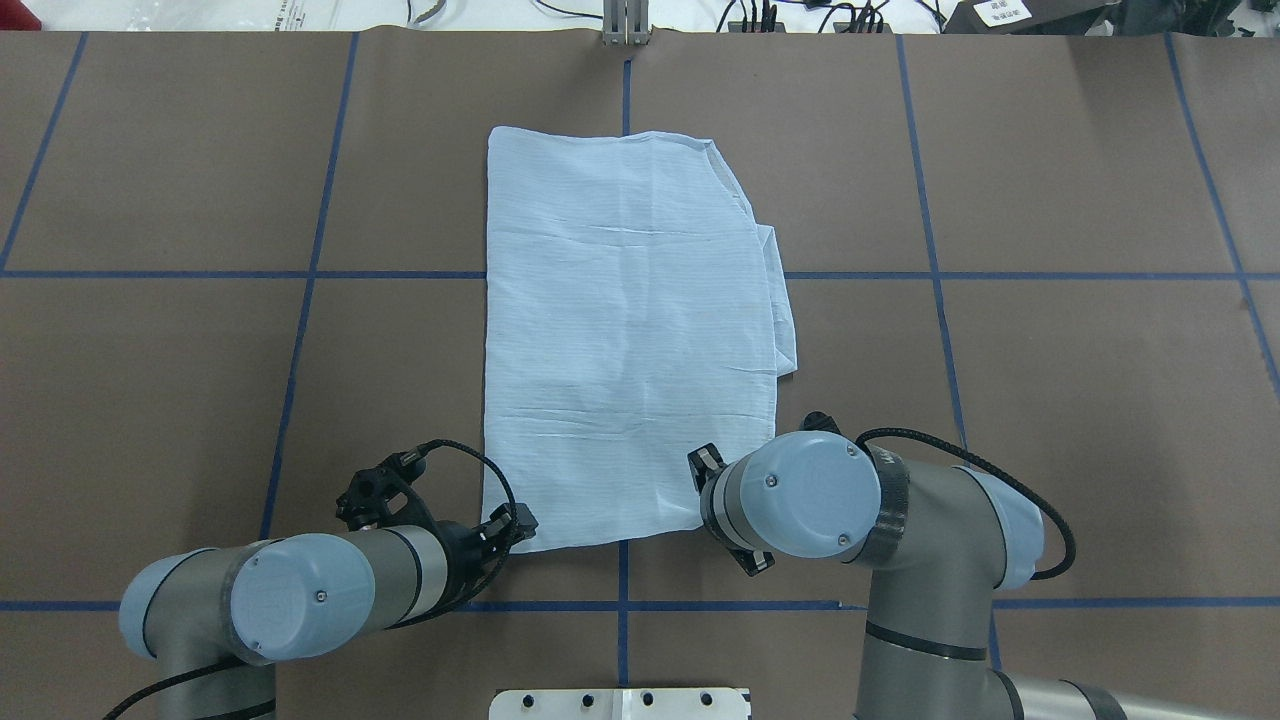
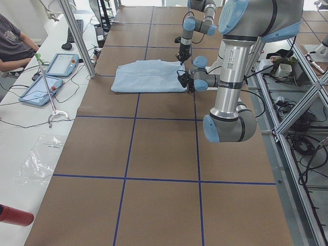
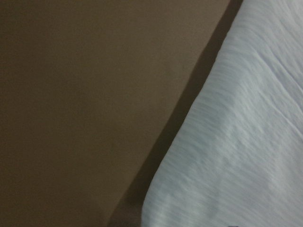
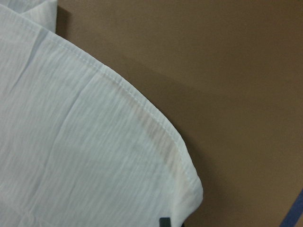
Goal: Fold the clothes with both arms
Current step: 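Grasp the near shirt edge with the left gripper beside the right gripper, then lift the near edge with both grippers and fold it over toward the far edge, then release the folded shirt and raise both grippers away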
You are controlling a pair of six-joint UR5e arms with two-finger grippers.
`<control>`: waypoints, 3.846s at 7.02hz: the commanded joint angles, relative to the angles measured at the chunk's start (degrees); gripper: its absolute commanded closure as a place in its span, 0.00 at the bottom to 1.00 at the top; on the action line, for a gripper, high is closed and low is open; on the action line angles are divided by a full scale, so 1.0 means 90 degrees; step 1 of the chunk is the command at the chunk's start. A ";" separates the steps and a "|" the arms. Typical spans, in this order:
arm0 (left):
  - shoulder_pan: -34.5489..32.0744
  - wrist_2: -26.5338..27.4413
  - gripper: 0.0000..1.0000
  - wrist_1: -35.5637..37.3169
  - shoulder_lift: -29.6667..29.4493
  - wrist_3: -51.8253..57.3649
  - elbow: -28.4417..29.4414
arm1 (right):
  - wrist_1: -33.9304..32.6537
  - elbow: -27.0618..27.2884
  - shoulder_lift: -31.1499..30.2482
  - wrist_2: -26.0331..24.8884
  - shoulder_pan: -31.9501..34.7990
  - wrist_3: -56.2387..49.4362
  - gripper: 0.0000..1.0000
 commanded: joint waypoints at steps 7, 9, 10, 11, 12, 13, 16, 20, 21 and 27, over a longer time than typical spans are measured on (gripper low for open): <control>0.0343 0.0051 1.00 0.1426 0.0199 -0.0500 -0.2270 | -0.0697 0.1507 -0.0518 -0.0359 -0.0584 0.0262 1.00; 0.0131 -0.0114 1.00 0.1987 0.0141 -0.0278 -0.3028 | -0.1638 0.2177 -0.0286 -0.0352 -0.0074 0.0235 1.00; -0.0422 -0.0221 1.00 0.1997 -0.0121 0.0575 -0.2884 | -0.1737 0.2033 -0.0033 -0.0390 0.0153 0.0089 1.00; -0.1240 -0.0619 1.00 0.1978 -0.0442 0.1212 -0.2351 | -0.1709 0.1432 0.0492 -0.0332 0.0784 -0.0579 1.00; -0.1905 -0.1029 1.00 0.1891 -0.0919 0.1759 -0.1485 | -0.1603 0.0750 0.0893 -0.0139 0.1293 -0.0944 1.00; -0.2337 -0.1043 1.00 0.1687 -0.1224 0.2132 -0.0761 | -0.1099 -0.0243 0.1362 0.0134 0.1733 -0.1189 1.00; -0.3014 -0.1053 1.00 -0.0235 -0.1595 0.2615 0.1476 | 0.0504 -0.3817 0.2914 0.0683 0.2469 -0.1786 1.00; -0.3425 -0.1043 1.00 -0.1313 -0.2522 0.2937 0.3616 | 0.2010 -0.5668 0.3463 0.0928 0.2763 -0.2138 1.00; -0.3484 -0.1033 1.00 -0.1710 -0.2603 0.3140 0.4047 | 0.2534 -0.6021 0.3504 0.0918 0.2782 -0.2313 1.00; -0.3981 -0.1810 0.00 -0.2105 -0.2459 0.4349 0.4249 | 0.3067 -0.6088 0.2865 0.2078 0.3767 -0.5140 0.00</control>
